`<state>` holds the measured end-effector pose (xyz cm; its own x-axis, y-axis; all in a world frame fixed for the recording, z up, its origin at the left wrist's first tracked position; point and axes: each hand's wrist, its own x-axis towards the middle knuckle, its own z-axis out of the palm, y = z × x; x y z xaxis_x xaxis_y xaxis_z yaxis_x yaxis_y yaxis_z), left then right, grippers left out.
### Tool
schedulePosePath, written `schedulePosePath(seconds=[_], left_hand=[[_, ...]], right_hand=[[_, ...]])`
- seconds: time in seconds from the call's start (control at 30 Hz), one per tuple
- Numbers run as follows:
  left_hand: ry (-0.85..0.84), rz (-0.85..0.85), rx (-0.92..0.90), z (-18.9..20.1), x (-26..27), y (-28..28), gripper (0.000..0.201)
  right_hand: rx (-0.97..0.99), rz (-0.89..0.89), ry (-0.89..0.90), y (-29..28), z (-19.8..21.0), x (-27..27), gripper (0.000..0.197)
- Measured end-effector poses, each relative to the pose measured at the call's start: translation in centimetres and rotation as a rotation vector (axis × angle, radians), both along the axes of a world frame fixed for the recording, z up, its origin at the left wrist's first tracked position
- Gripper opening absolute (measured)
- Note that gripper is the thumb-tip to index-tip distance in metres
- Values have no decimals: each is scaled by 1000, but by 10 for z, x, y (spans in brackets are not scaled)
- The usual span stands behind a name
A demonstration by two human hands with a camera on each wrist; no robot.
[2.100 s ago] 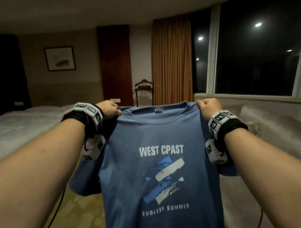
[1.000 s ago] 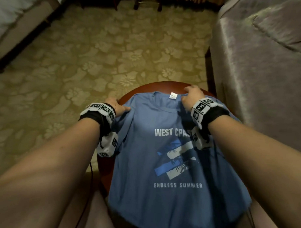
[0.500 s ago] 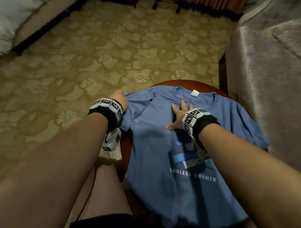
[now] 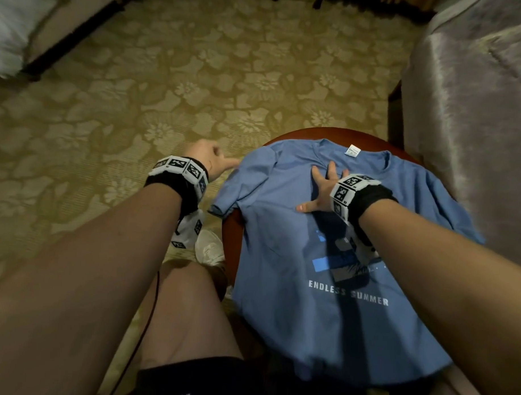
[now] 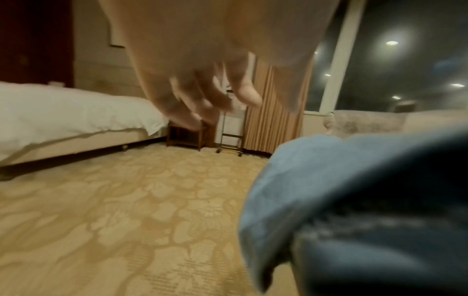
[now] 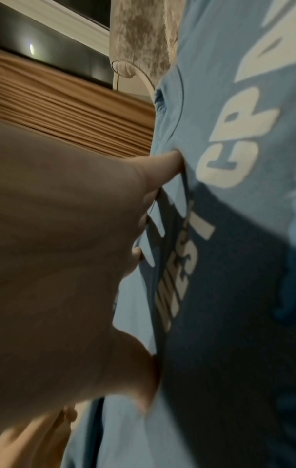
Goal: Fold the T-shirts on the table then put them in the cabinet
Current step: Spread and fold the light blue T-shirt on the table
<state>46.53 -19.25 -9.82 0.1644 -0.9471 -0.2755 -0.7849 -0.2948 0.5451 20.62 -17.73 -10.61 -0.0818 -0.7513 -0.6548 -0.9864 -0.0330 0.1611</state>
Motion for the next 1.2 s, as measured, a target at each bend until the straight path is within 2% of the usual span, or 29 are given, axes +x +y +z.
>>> schedulePosePath(seconds=[0.1, 0.17, 0.23, 0.33, 0.43, 0.53, 0.57, 0.63, 0.7, 0.77, 0.83, 0.93, 1.07, 1.13, 1.2], left_hand=[[-113, -197, 290, 3, -5, 15, 52], [-201, -282, 373, 3, -5, 22, 52], [-168, -281, 383, 0, -5, 26, 44], [25, -172, 344, 0, -2, 30, 13], [25, -24, 137, 3, 9, 20, 12], [28, 234, -154, 13, 13, 12, 15], [49, 313, -173, 15, 13, 11, 26], [65, 361, -11, 10, 15, 11, 60], [101, 297, 266, 0, 15, 13, 78], [232, 225, 440, -7, 11, 21, 80], [307, 208, 507, -11, 3, 29, 78], [314, 166, 517, -15, -4, 32, 77], [403, 167, 503, -15, -11, 28, 59], [435, 208, 477, -17, -17, 24, 60], [417, 214, 423, -21, -20, 16, 69]], right_hand=[[1, -3, -5, 1, 1, 0, 122], [-2, -3, -15, 2, 1, 0, 122], [-3, -5, -15, 2, 2, 1, 122], [2, -9, -10, 3, 2, 3, 121], [6, -4, -6, 3, 3, 3, 120], [6, 2, 0, 4, 3, 2, 119], [4, 4, -1, 4, 3, 2, 119], [0, 5, 0, 4, 4, 2, 119], [-2, 0, -4, 5, 4, 2, 119], [0, -7, -9, 4, 4, 2, 119], [5, -10, -10, 4, 4, 2, 120], [12, -11, -14, 4, 3, 0, 120], [11, -6, -16, 4, 4, -4, 120], [9, -10, -23, 4, 6, -6, 120], [12, -12, -24, 4, 6, -7, 121]])
